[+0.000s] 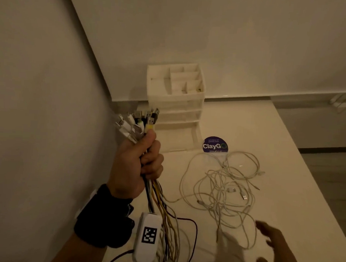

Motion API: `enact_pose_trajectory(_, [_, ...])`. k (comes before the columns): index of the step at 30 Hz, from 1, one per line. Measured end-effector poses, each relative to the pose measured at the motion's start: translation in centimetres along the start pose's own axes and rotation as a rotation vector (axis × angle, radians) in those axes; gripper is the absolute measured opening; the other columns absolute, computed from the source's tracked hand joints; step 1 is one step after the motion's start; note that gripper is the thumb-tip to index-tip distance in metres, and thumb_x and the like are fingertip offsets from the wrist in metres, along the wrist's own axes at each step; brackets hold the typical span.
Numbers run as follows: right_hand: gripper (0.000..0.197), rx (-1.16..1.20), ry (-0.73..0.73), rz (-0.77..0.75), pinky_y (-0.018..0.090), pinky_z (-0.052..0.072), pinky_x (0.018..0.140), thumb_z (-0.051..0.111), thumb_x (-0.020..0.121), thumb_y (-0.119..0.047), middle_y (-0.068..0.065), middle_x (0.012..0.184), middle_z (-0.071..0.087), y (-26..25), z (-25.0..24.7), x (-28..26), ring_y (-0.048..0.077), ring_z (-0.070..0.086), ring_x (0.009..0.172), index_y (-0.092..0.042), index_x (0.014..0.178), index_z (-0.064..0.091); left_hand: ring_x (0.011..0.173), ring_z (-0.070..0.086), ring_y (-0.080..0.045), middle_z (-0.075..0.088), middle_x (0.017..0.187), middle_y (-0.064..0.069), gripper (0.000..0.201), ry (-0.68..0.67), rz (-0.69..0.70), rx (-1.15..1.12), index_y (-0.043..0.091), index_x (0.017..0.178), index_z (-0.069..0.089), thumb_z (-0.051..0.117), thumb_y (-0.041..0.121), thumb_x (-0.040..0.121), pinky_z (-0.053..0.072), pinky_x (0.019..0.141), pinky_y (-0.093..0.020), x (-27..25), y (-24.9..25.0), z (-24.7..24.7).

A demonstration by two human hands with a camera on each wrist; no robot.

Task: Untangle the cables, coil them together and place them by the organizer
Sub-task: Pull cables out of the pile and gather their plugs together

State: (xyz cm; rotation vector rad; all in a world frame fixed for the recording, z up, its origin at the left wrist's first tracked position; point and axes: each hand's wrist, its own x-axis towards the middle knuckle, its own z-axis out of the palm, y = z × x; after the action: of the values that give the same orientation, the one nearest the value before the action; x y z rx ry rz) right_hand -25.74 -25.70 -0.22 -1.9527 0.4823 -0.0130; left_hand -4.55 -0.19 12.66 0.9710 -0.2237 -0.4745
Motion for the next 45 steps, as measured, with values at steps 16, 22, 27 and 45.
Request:
enact_pose_trajectory(16, [0.041, -0.053, -0.883, -0.171, 0.019, 0.043, 0.059, 0.069, 0.086, -0.034, -0.009, 0.050, 0.054, -8.6, 13.5, 4.9, 0.002, 0.051, 0.050, -0.029, 0.049, 0.052, 0.038, 0.020, -0.006, 0.031, 0.052, 0.005, 0.043, -0.174, 0.083, -0.021, 0.016, 0.067, 0.036, 0.064, 0.042, 0.088, 0.018, 0.037, -0.020, -3.9, 0.3, 2.8])
enact_pose_trajectory(22, [0.044, -0.117, -0.764, 0.047, 0.018, 0.043, 0.059, 0.071, 0.082, -0.044, -0.011, 0.045, 0.054, -1.2, 13.9, 4.1, -0.002, 0.054, 0.051, -0.033, 0.042, 0.055, 0.036, 0.022, -0.003, 0.033, 0.052, 0.007, 0.043, -0.139, 0.169, 0.018, 0.017, 0.069, 0.034, 0.064, 0.042, 0.087, 0.020, 0.038, -0.015, -3.4, 1.5, 2.6])
enact_pose_trajectory(27, [0.046, -0.205, -0.712, 0.139, 0.014, 0.033, 0.052, 0.072, 0.080, -0.048, -0.012, 0.038, 0.048, 2.0, 15.0, 3.6, -0.001, 0.047, 0.043, -0.042, 0.038, 0.053, 0.035, 0.016, -0.007, 0.027, 0.052, 0.005, 0.039, -0.214, 0.196, -0.061, 0.017, 0.070, 0.034, 0.061, 0.038, 0.089, 0.017, 0.038, -0.014, -3.3, 3.0, 2.8])
enact_pose_trajectory(45, [0.081, -0.584, -1.007, 0.044, 0.040, 0.039, 0.107, 0.081, 0.070, -0.045, 0.005, 0.136, 0.048, 1.4, 10.3, 7.6, 0.025, 0.048, 0.124, -0.027, 0.138, 0.041, 0.037, 0.016, -0.006, 0.033, 0.051, 0.008, 0.041, -0.110, 0.189, -0.016, 0.017, 0.070, 0.031, 0.059, 0.040, 0.090, 0.019, 0.039, -0.015, -2.2, 0.8, 2.3])
